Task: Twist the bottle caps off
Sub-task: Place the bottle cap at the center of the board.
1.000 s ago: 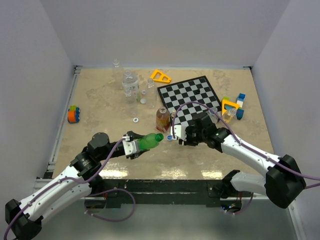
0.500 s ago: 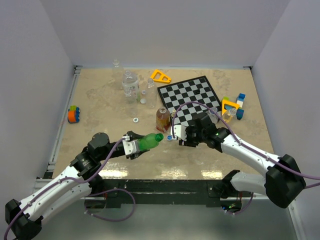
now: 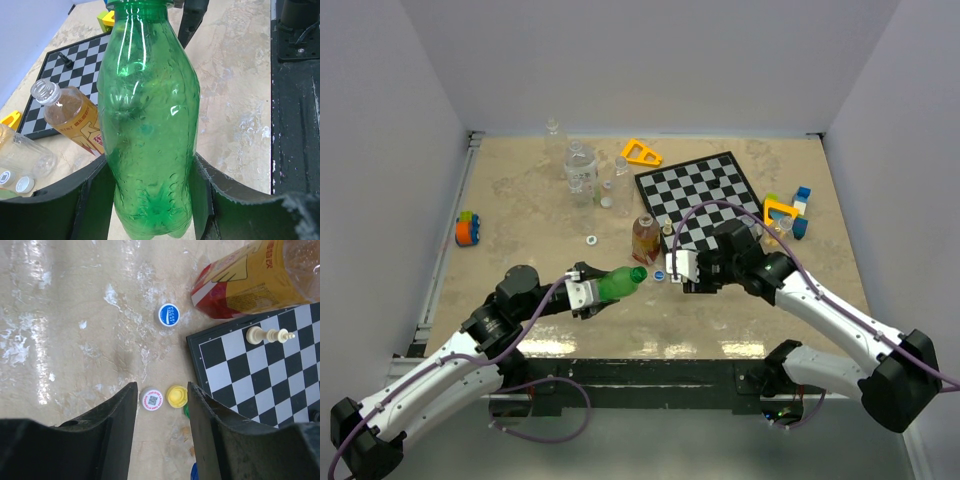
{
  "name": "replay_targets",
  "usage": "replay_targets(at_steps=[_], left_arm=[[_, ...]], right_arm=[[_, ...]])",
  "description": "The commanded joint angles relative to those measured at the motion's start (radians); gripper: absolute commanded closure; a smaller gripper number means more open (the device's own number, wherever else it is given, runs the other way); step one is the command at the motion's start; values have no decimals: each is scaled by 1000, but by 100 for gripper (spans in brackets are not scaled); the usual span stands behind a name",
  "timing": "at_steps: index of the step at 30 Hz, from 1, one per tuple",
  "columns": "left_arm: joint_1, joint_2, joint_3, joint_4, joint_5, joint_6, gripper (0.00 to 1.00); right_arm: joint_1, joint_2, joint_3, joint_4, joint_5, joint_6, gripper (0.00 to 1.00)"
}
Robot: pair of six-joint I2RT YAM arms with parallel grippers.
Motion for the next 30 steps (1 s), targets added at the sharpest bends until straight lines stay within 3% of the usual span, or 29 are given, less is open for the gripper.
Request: replay_targets(at_steps=[1,30], left_arm=[[3,1,0,53,10,-9,100],[5,12,0,55,19,-9,100]], right_arm=[[-2,-22,61,-90,-74,-44,52],[-2,-59,145,-247,-150,-113,50]])
